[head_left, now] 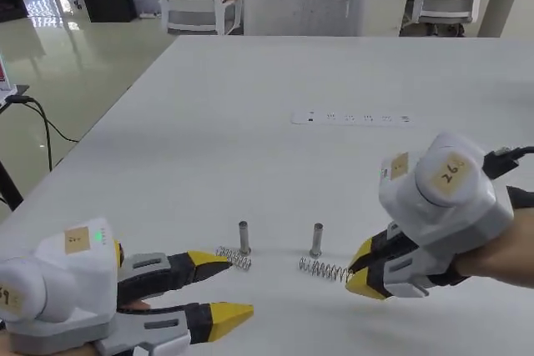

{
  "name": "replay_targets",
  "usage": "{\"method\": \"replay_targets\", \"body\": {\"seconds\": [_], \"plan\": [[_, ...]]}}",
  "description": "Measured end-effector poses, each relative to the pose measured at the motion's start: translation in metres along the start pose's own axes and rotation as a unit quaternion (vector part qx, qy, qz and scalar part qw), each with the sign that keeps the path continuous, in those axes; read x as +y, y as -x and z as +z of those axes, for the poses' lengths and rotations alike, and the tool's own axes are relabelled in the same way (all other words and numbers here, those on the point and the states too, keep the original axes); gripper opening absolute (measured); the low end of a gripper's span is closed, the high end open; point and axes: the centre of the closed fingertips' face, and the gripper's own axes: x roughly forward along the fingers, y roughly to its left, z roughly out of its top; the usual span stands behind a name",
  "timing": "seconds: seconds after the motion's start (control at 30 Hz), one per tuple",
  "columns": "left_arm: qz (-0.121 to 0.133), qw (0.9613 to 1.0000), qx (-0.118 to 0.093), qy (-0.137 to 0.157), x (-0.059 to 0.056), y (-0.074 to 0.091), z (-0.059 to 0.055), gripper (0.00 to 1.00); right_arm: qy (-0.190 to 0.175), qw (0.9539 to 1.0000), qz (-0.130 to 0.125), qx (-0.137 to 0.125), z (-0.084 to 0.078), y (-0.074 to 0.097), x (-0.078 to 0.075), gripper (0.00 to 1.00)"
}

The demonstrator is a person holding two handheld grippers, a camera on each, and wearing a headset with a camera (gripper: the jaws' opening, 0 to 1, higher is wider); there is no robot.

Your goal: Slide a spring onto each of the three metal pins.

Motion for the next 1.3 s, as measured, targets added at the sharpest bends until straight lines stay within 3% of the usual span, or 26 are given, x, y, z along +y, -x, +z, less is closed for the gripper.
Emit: {"method": "replay_targets", "body": {"seconds": [0.1, 0.27, 0.57, 0.83, 1.3], "plan": [[-0.021, 0.9998, 0.003, -0.006, -0.005, -0.005, 0.005, 0.22, 0.007, 1.0, 0.002, -0.001, 0.004, 0.001, 0.002, 0.08], [-0.04, 0.999, 0.002, -0.019, -0.008, -0.013, 0.014, 0.25, 0.02, 0.9998, 0.003, -0.001, 0.01, 0.002, 0.005, 0.08], [-0.07, 0.9966, 0.011, -0.04, -0.014, -0.027, 0.019, 0.26, 0.045, 0.9989, 0.013, -0.004, 0.023, 0.002, 0.016, 0.08], [-0.091, 0.9945, 0.015, -0.049, -0.021, -0.036, 0.019, 0.24, 0.06, 0.998, 0.019, -0.008, 0.029, 0.0, 0.022, 0.08], [-0.111, 0.9915, 0.019, -0.066, -0.031, -0.038, 0.016, 0.08, 0.101, 0.9944, 0.03, -0.006, 0.034, 0.002, 0.033, 0.08]]}}
